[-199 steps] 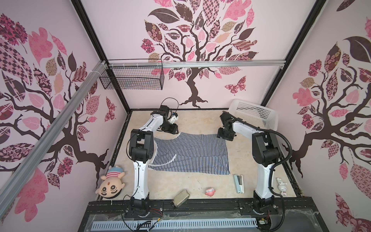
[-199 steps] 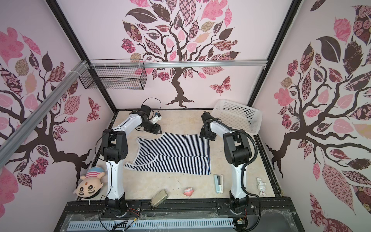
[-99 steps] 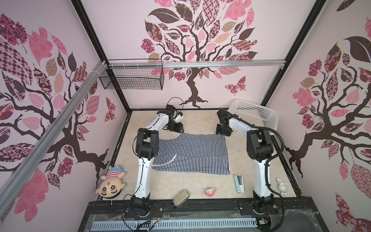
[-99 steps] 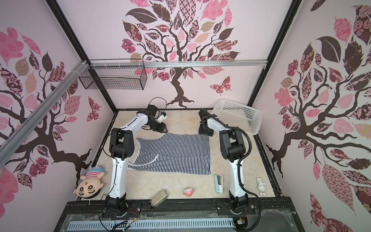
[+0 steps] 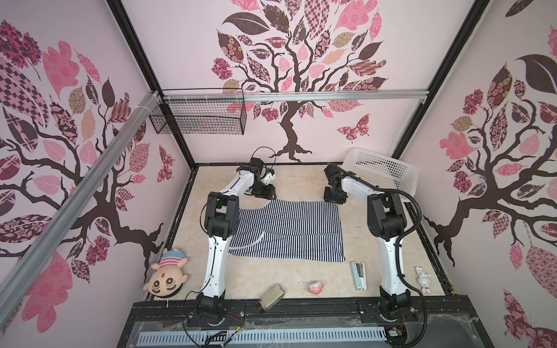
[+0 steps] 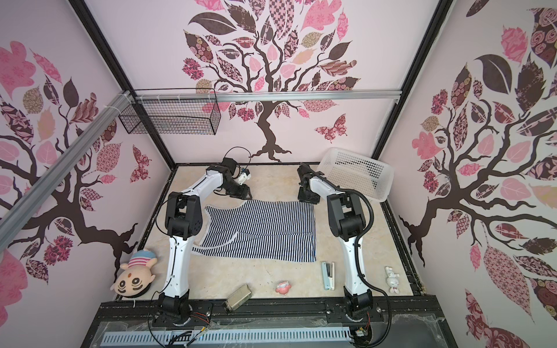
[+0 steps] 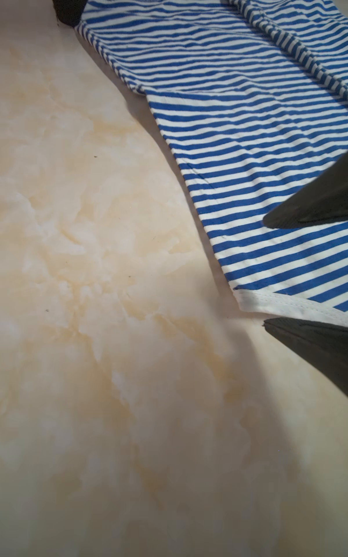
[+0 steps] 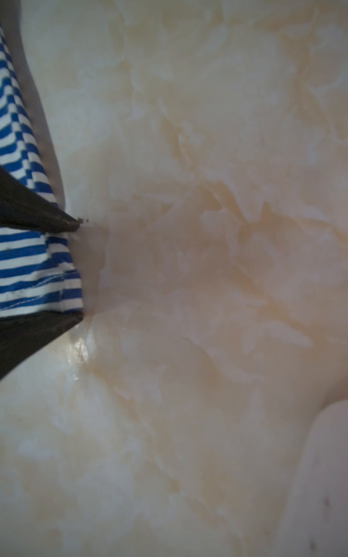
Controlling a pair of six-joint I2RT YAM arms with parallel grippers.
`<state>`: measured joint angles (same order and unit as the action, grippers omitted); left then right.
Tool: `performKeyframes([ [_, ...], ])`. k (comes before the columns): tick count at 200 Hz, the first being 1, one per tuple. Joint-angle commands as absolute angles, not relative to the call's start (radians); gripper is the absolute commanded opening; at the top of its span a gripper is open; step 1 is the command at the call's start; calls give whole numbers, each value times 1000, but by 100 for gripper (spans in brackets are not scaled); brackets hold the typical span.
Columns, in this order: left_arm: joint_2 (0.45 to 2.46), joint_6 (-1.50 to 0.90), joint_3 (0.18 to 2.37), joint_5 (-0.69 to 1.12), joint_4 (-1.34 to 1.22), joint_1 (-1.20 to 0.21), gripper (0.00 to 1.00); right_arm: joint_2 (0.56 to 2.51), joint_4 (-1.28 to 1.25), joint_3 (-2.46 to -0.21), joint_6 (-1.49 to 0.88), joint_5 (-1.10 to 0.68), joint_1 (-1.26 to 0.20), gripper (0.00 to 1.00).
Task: Fold and stack tank tops
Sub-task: Fold the tank top at the center of the table.
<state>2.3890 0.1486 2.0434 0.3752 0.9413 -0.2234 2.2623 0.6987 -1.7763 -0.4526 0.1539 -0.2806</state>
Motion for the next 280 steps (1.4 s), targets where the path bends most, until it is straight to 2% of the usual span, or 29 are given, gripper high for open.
performKeyframes([
  [1,2420,138,2064,374,942,-222,52,2281,736,-1790,-457,179,-279,25],
  [20,2430,138,2075,373,948,-222,52,2260,738,-1786,-458,175,-279,16],
  [101,2474,120,2117,349,933,-227,50,2153,707,-1745,-469,80,-281,16],
  [114,2493,123,2145,373,963,-230,47,2138,704,-1734,-469,73,-284,16],
  [145,2485,142,2126,377,972,-233,32,2108,700,-1715,-470,69,-291,15],
  [202,2447,170,2066,376,970,-234,18,2075,702,-1689,-472,64,-301,12],
  [225,2406,181,2035,369,964,-235,7,2039,695,-1652,-475,67,-303,11],
  [280,2236,180,1848,356,855,-235,6,1923,665,-1526,-475,75,-304,10],
])
